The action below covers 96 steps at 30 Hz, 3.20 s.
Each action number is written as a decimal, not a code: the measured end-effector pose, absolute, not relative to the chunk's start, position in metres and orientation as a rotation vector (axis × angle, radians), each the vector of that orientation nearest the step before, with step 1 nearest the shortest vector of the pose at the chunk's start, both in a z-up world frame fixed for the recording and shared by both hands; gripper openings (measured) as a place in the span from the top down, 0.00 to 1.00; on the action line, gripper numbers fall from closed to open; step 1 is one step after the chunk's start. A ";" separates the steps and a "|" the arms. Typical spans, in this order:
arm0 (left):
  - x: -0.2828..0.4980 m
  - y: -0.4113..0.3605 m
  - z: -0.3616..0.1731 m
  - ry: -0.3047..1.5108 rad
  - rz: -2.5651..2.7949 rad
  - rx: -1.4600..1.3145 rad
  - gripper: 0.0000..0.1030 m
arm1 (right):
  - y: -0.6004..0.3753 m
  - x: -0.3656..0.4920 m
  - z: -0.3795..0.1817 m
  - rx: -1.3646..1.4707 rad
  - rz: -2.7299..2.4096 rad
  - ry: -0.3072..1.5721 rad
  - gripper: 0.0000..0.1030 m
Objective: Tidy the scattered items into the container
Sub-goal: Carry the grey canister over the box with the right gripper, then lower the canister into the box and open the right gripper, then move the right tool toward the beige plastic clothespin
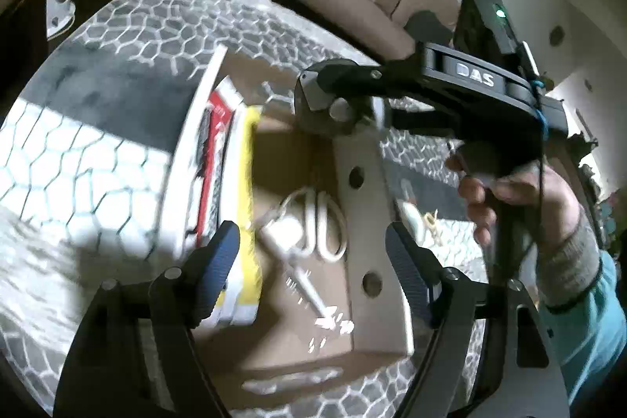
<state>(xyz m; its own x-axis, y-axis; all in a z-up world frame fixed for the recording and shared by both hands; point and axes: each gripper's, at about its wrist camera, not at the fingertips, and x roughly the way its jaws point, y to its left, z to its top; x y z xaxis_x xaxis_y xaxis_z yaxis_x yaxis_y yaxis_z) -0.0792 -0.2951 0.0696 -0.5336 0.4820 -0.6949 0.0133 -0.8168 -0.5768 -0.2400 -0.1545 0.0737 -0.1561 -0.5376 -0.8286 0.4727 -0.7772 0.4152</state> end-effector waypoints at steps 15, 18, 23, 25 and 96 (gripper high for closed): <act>-0.063 -0.285 0.066 -0.722 2.377 -1.342 0.28 | -0.213 -0.216 0.033 1.378 -1.906 0.543 0.18; -0.066 -0.284 0.066 -0.728 2.378 -1.334 0.28 | -0.204 -0.225 0.030 1.412 -1.909 0.468 0.18; -0.069 -0.279 0.066 -0.703 2.388 -1.337 0.26 | -0.203 -0.219 0.023 1.348 -1.915 0.559 0.18; -0.071 -0.278 0.066 -0.693 2.393 -1.344 0.26 | -0.205 -0.218 0.023 1.342 -1.901 0.575 0.18; -0.037 -0.019 0.063 -0.335 2.671 -1.345 0.00 | 0.184 -0.040 0.079 1.203 -2.361 -0.159 0.00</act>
